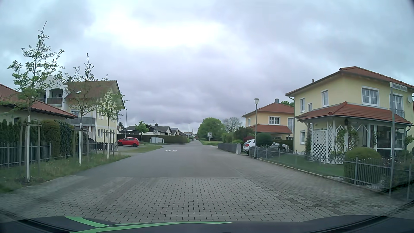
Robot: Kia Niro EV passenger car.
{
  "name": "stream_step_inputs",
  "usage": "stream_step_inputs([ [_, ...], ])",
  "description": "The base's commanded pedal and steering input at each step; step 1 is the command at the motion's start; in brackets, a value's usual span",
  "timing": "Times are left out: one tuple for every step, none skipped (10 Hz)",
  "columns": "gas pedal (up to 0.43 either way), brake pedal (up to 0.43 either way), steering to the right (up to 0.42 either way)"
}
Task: Follow the waypoints while adhering to traffic rules and regulations
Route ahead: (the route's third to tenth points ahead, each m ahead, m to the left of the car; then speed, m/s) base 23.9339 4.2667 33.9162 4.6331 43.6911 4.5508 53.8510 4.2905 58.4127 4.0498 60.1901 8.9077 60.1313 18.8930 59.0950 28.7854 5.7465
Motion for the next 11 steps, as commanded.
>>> stream_step_inputs([
  [0.169, 0.0, -0.015],
  [0.177, 0.0, -0.017],
  [0.177, 0.0, -0.017],
  [0.177, 0.0, -0.017],
  [0.177, 0.0, -0.017],
  [0.189, 0.0, -0.017],
  [0.189, 0.0, -0.017],
  [0.189, 0.0, -0.017],
  [0.189, 0.0, -0.016],
  [0.189, 0.0, -0.016],
  [0.197, 0.0, -0.014],
])
